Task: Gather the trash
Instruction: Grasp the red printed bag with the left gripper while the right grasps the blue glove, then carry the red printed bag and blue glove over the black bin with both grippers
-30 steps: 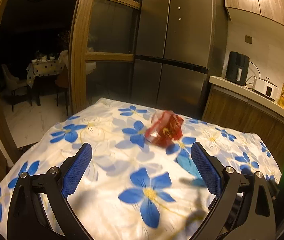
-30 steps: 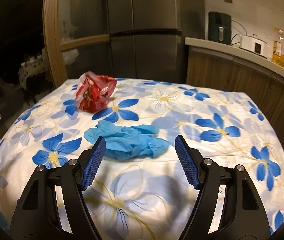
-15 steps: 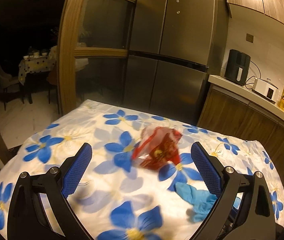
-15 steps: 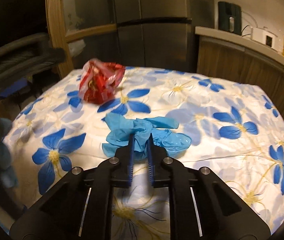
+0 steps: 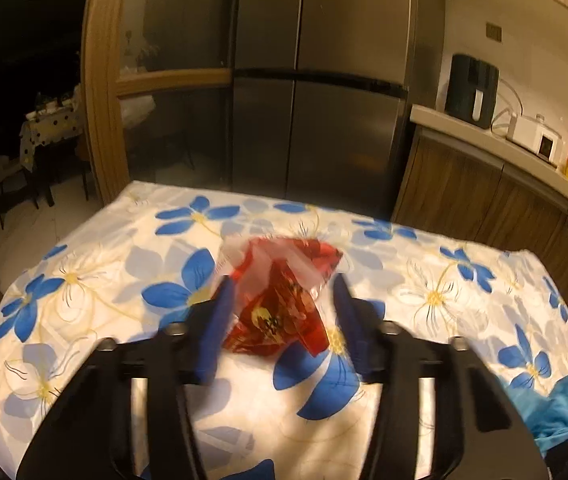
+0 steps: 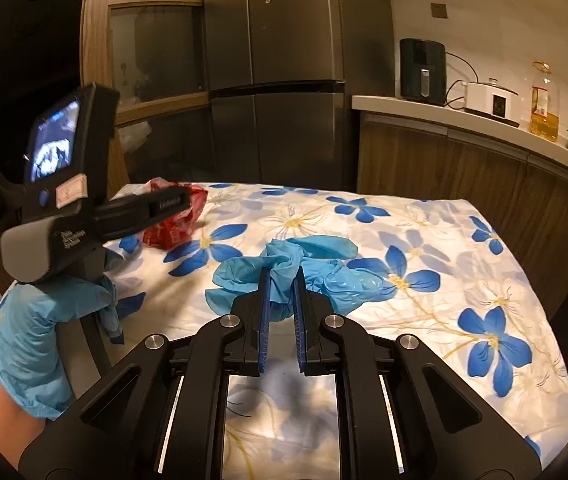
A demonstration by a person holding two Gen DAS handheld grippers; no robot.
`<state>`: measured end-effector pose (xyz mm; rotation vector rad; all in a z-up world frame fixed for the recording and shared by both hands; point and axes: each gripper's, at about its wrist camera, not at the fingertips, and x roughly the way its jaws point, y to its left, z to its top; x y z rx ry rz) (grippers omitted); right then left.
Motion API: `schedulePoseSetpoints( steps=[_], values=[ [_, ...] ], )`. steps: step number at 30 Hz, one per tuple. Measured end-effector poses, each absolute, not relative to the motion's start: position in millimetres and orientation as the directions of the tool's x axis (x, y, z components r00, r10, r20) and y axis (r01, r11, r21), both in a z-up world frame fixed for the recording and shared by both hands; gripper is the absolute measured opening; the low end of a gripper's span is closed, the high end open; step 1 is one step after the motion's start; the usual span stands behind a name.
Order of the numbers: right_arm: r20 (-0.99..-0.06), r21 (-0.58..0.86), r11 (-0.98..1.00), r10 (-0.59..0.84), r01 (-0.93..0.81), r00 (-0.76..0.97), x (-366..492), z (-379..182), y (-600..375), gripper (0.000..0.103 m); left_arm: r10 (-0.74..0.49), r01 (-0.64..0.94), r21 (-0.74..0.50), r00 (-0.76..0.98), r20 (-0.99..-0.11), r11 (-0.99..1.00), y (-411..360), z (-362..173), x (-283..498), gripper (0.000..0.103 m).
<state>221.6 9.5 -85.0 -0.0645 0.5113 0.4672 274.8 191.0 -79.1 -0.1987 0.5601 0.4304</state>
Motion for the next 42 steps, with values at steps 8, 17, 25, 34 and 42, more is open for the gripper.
schedulePoseSetpoints(
  steps=[8,17,25,34,42],
  values=[
    [-0.49,0.064,0.898,0.408,-0.435,0.77,218,-86,2,0.01,0.305,-0.429,-0.09,0.76,-0.574,0.899,192,-83,272,0.01],
    [-0.454,0.072,0.911,0.393,-0.407,0.8,202,-67,-21,0.01,0.305,-0.422,-0.117,0.795,-0.524,0.899,170,-58,227,0.008],
    [-0.424,0.071,0.929,0.359,-0.364,0.832,184,-47,-54,0.01,0.301,-0.4,-0.122,0.828,-0.473,0.909,125,-33,181,0.008],
    [-0.388,0.068,0.945,0.321,-0.32,0.864,160,-29,-92,0.01,0.265,-0.341,-0.092,0.85,-0.456,0.936,71,-18,162,0.008],
    [-0.369,0.072,0.955,0.294,-0.288,0.882,148,-22,-118,0.009,0.222,-0.282,-0.072,0.868,-0.444,0.957,29,-13,154,0.008]
  ],
)
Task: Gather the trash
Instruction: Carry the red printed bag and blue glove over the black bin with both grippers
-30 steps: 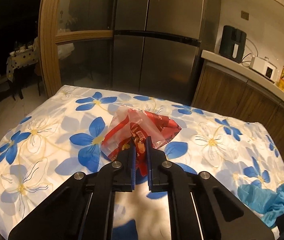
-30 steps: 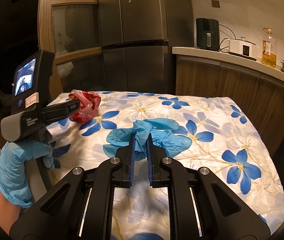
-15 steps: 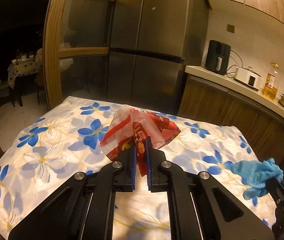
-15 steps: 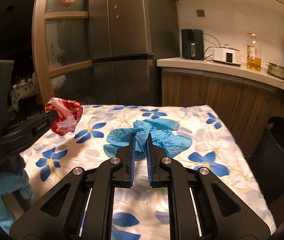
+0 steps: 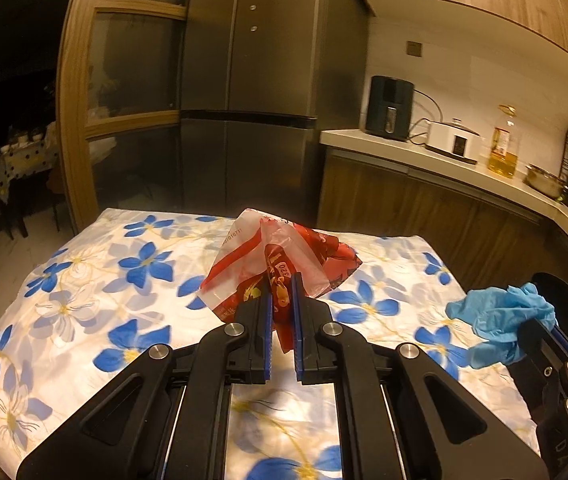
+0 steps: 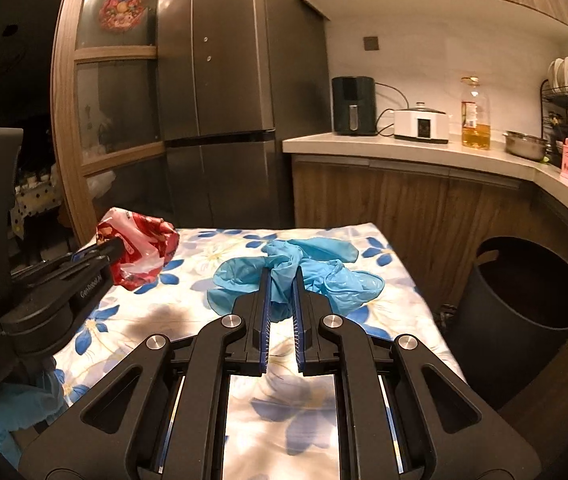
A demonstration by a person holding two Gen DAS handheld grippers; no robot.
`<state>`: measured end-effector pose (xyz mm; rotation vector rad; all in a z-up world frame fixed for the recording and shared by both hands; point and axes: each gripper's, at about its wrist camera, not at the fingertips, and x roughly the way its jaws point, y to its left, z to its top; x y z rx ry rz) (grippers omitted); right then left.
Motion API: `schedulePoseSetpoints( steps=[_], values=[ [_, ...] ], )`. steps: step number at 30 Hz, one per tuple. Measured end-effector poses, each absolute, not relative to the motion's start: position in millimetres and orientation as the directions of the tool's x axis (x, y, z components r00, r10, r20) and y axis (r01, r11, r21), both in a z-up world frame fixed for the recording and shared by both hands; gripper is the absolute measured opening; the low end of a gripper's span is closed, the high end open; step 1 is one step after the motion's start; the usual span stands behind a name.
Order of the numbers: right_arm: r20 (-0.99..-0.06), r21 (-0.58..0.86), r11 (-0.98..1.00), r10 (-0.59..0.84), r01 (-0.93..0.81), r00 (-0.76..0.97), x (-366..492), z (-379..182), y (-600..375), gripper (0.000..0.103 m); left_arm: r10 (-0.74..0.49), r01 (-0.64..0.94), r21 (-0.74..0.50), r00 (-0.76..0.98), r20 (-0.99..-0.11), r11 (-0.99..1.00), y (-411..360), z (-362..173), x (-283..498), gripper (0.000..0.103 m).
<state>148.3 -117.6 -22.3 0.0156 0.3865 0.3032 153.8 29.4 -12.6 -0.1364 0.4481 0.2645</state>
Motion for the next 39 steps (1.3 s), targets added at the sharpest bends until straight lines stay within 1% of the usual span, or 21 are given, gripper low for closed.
schedulePoseSetpoints(
  steps=[21,39],
  values=[
    [-0.35,0.102,0.98,0.196,-0.171,0.916,154,-23,-188,0.009,0.115,-0.143,-0.032,0.89,-0.44,0.989,-54,-13,172,0.008],
    [-0.339,0.108,0.994,0.056,-0.02,0.939,160,-24,-267,0.009,-0.009,0.001,-0.018,0.903,-0.43,1.0,-136,-11,196,0.008]
  ],
)
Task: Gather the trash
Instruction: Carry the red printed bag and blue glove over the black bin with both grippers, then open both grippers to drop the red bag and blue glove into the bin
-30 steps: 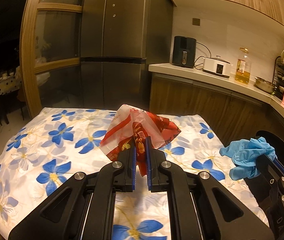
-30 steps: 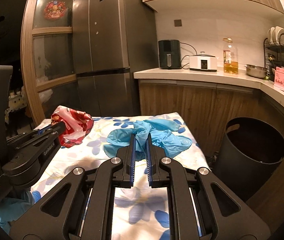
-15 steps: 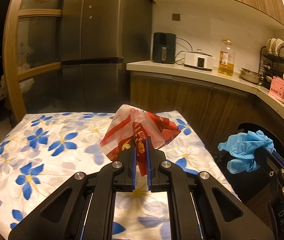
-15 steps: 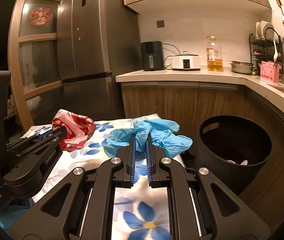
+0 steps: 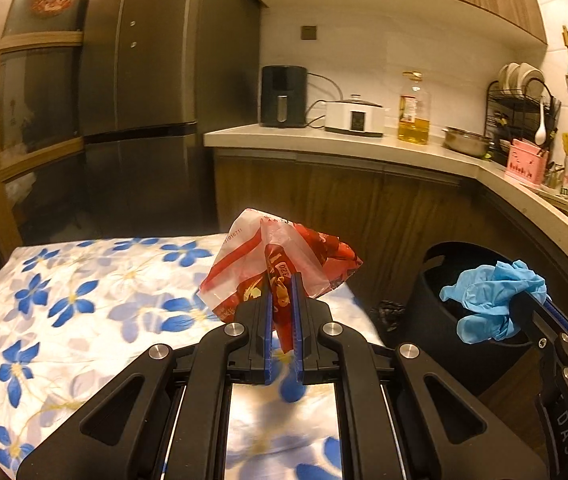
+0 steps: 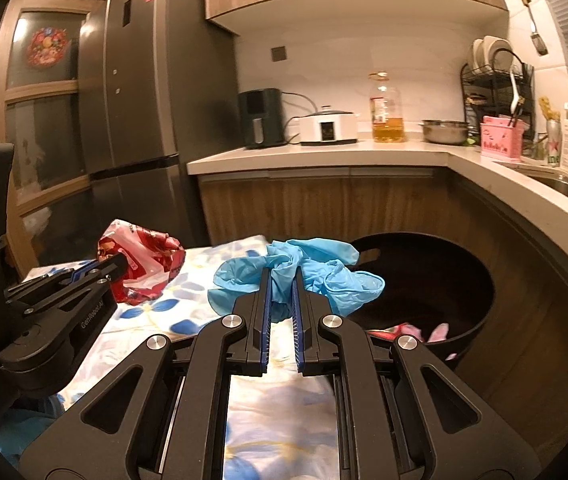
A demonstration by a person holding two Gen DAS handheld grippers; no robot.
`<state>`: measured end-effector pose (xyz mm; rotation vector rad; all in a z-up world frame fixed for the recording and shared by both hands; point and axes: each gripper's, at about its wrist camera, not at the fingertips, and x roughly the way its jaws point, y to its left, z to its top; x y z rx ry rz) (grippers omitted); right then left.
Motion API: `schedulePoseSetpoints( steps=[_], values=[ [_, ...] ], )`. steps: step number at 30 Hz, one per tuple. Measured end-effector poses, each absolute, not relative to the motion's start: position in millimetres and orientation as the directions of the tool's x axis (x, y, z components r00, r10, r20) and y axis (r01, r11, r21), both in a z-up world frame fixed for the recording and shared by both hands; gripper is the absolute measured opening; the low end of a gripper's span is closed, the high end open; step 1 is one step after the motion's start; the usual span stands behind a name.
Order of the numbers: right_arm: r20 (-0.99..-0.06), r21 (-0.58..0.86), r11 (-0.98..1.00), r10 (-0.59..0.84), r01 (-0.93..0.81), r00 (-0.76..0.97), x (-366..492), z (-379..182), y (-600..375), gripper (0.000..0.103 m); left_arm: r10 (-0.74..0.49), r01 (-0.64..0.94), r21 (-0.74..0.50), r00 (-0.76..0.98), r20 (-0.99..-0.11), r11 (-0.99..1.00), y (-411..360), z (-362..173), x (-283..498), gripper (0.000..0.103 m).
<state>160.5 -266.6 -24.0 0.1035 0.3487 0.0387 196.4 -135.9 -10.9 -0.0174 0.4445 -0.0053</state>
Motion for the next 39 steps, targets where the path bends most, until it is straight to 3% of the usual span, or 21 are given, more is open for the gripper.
schedulePoseSetpoints(
  steps=[18,39],
  values=[
    [-0.316,0.094,0.981,-0.134,0.171,0.939,183,-13,-356,0.009,-0.203,0.214,-0.022,0.886,-0.418,0.977,-238,-1,239,0.008],
    [-0.352,0.077,0.978,-0.157,0.196,0.923,224,-29,-391,0.01,-0.31,0.328,-0.035,0.846,-0.434,0.944,-297,-17,282,0.009]
  ],
)
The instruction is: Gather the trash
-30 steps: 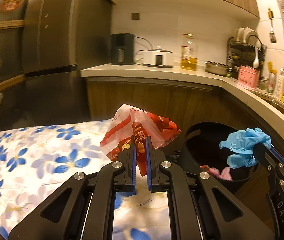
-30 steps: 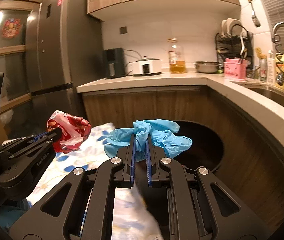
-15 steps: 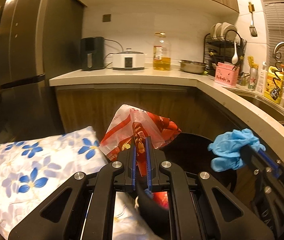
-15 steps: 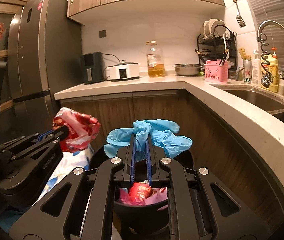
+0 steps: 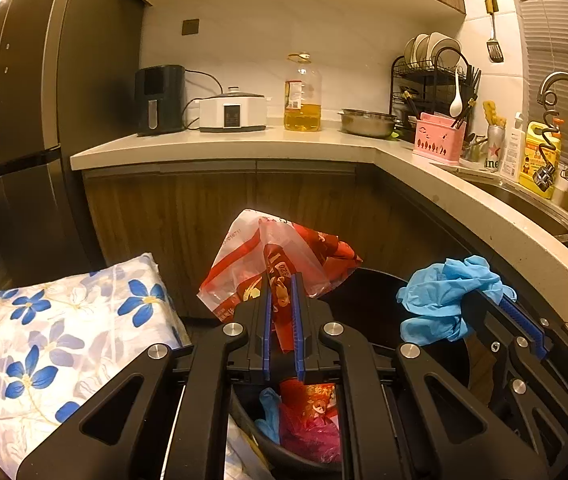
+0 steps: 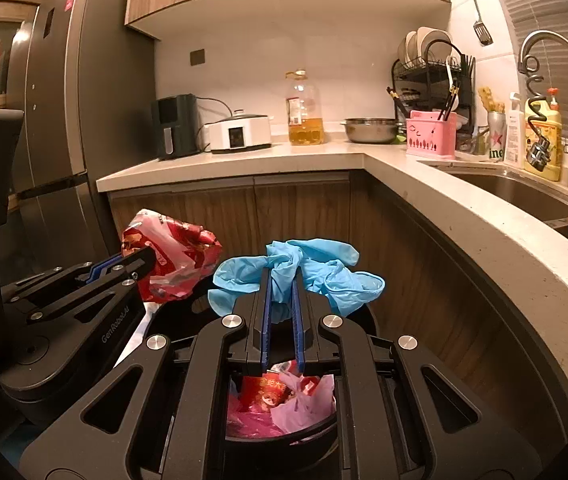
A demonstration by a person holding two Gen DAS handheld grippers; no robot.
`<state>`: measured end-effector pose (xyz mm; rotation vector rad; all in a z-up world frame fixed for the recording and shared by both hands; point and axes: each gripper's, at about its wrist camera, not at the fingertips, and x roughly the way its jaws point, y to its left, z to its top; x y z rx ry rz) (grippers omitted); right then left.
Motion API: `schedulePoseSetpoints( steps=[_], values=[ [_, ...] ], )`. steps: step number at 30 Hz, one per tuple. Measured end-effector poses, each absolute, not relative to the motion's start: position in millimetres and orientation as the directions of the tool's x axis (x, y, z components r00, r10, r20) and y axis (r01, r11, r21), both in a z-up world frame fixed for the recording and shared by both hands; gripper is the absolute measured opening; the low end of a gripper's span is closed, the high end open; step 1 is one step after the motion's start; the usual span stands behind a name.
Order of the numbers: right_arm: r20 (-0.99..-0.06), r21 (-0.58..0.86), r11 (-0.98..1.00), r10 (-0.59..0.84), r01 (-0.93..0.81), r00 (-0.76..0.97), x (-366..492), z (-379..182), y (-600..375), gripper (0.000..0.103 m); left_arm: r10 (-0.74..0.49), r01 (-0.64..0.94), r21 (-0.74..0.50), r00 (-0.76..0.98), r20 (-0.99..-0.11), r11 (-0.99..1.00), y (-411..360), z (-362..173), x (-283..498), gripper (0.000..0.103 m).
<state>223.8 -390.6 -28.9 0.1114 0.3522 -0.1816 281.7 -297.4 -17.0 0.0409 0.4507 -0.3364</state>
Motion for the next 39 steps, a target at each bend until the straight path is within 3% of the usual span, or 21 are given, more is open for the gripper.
schedulePoseSetpoints(
  steps=[11,19,25,30,33,39],
  values=[
    [-0.365,0.086,0.976,-0.158,0.202,0.918,232,-33,-396,0.014,-0.333,0.35,-0.044,0.838,-0.432,0.936,-299,-23,289,0.01],
    [-0.372,0.094,0.971,-0.173,0.222,0.912,231,-36,-402,0.033,-0.308,0.311,-0.064,0.85,-0.427,0.948,-287,-25,292,0.054],
    [-0.381,0.079,0.968,-0.193,0.24,0.904,223,-36,-397,0.062,-0.253,0.253,-0.059,0.868,-0.427,0.966,-264,-25,284,0.08],
    [-0.4,0.05,0.967,-0.209,0.249,0.892,212,-35,-384,0.084,-0.205,0.205,-0.047,0.88,-0.428,0.978,-240,-25,268,0.089],
    [-0.419,0.04,0.967,-0.211,0.25,0.883,204,-33,-372,0.091,-0.189,0.185,-0.054,0.877,-0.441,0.981,-222,-24,256,0.096],
    [-0.448,0.043,0.968,-0.201,0.246,0.871,183,-29,-352,0.095,-0.162,0.174,-0.017,0.872,-0.462,0.985,-199,-24,227,0.097]
  ],
)
